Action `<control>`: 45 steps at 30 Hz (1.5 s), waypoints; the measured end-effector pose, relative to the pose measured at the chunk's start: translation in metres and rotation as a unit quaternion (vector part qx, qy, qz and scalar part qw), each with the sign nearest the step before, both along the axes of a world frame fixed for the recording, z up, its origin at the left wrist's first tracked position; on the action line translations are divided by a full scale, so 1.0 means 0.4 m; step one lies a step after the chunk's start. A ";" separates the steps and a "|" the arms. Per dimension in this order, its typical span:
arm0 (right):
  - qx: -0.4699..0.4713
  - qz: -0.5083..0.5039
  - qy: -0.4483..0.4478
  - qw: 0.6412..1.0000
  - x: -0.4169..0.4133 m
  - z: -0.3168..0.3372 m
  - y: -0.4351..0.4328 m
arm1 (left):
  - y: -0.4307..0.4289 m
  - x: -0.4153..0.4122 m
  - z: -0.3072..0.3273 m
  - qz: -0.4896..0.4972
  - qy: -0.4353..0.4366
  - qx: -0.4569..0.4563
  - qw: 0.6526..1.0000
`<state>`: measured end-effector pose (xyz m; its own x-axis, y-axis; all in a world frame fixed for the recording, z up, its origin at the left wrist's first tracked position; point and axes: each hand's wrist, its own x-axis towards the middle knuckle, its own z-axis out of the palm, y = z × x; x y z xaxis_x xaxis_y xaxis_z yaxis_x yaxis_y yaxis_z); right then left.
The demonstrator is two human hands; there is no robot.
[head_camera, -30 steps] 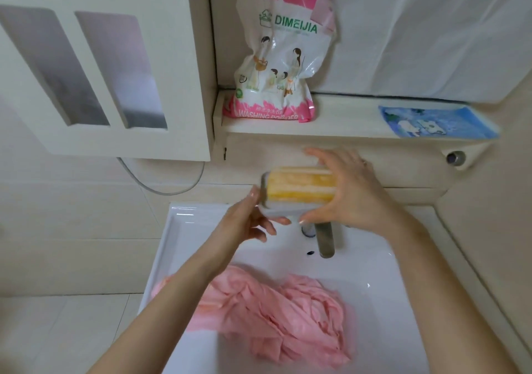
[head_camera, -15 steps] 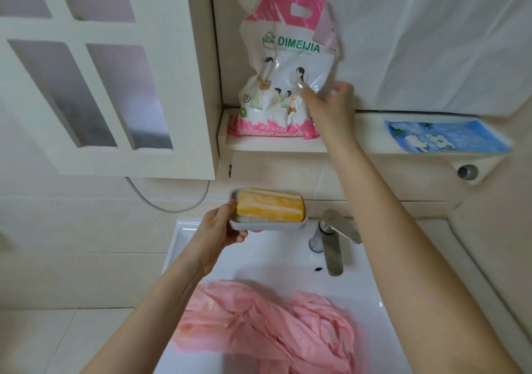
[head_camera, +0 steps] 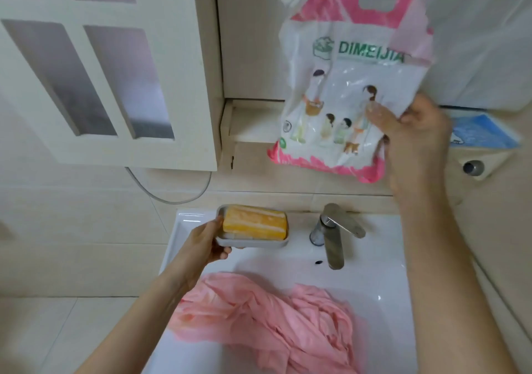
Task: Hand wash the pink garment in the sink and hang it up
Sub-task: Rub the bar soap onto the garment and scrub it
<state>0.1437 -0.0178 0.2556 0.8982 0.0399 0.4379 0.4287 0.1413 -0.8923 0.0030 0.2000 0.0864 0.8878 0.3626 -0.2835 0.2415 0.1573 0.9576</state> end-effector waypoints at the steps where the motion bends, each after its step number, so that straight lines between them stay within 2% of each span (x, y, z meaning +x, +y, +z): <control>1: -0.021 -0.007 0.015 1.000 -0.027 -0.017 -0.038 | 0.004 0.000 -0.032 0.003 0.017 0.000 1.000; 4: -0.074 -0.007 0.092 0.993 -0.073 -0.125 -0.094 | 0.005 0.018 -0.129 0.025 0.057 0.002 0.998; 8: -0.099 -0.003 0.184 0.978 -0.095 -0.335 -0.056 | 0.038 0.076 -0.238 0.057 0.114 0.035 0.991; 13: -0.150 -0.055 0.215 0.964 -0.045 -0.572 0.088 | 0.129 0.123 -0.317 0.104 0.158 0.039 0.981; 19: -0.076 -0.056 0.265 0.960 0.077 -0.712 0.196 | 0.186 0.133 -0.382 0.167 0.162 0.036 0.972; 21: -0.127 -0.087 0.291 0.944 0.114 -0.790 0.206 | 0.193 0.133 -0.397 0.191 0.173 0.014 0.966; 23: -0.226 -0.101 0.306 0.919 0.129 -0.837 0.212 | 0.191 0.133 -0.408 0.196 0.181 -0.013 0.964; 26: -0.252 -0.107 0.275 0.922 0.118 -0.840 0.231 | 0.182 0.135 -0.424 0.192 0.206 -0.040 0.959; 30: -0.284 -0.150 0.232 0.918 0.025 -0.817 0.243 | 0.184 0.142 -0.434 0.210 0.264 0.002 0.942; 32: -0.293 -0.170 0.129 0.932 -0.056 -0.816 0.251 | 0.186 0.136 -0.428 0.201 0.279 0.043 0.938; 34: -0.324 -0.101 0.005 0.941 -0.119 -0.830 0.281 | 0.186 0.122 -0.403 0.172 0.282 0.078 0.941; 35: -0.355 -0.052 -0.040 0.933 -0.127 -0.846 0.303 | 0.184 0.108 -0.383 0.163 0.272 0.096 0.943; 37: -0.443 0.011 -0.082 0.893 -0.107 -0.857 0.357 | 0.180 0.068 -0.342 0.166 0.232 0.170 0.943; 38: -0.499 0.034 -0.083 0.862 -0.090 -0.855 0.384 | 0.176 0.038 -0.322 0.167 0.210 0.215 0.939; 41: -0.678 0.128 -0.061 0.721 -0.046 -0.832 0.439 | 0.171 -0.085 -0.291 0.176 0.181 0.317 0.914; 42: -0.708 0.139 -0.058 0.690 -0.034 -0.829 0.449 | 0.170 -0.130 -0.293 0.184 0.185 0.324 0.909; 45: -0.751 0.133 -0.068 0.643 -0.013 -0.818 0.466 | 0.162 -0.243 -0.317 0.177 0.221 0.302 0.910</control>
